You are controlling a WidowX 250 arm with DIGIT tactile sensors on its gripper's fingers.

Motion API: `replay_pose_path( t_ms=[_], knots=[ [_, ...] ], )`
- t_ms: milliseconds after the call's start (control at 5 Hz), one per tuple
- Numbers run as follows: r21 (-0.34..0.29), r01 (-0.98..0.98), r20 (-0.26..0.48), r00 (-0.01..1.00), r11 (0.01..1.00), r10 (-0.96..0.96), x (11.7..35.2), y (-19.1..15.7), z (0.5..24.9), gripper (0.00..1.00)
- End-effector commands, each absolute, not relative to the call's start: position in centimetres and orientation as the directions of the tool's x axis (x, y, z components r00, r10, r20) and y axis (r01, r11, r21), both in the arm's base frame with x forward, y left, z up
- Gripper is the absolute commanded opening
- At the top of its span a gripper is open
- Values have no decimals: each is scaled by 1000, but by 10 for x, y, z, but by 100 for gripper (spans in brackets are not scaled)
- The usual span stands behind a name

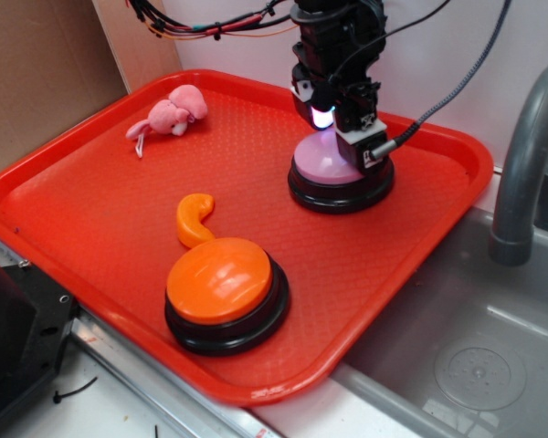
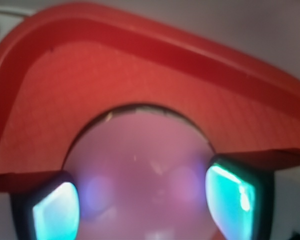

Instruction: Push the pink button.

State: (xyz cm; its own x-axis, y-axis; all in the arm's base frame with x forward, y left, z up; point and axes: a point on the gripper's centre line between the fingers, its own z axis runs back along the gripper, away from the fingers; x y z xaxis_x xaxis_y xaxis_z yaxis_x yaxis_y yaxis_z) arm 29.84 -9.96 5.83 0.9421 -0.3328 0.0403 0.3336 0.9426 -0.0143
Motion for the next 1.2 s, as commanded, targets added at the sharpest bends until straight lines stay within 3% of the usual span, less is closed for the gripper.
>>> replay_pose_path(
  t_ms=[0, 400, 600, 1000],
  knots=[
    [-22, 286, 180, 944, 958, -278, 302, -106, 127, 100],
    [10, 233, 163, 959, 972, -231, 290, -100, 147, 100],
    [-21, 222, 157, 964, 975, -216, 283, -97, 159, 100],
    [-19, 202, 161, 967, 979, -196, 272, -94, 176, 100]
  ],
)
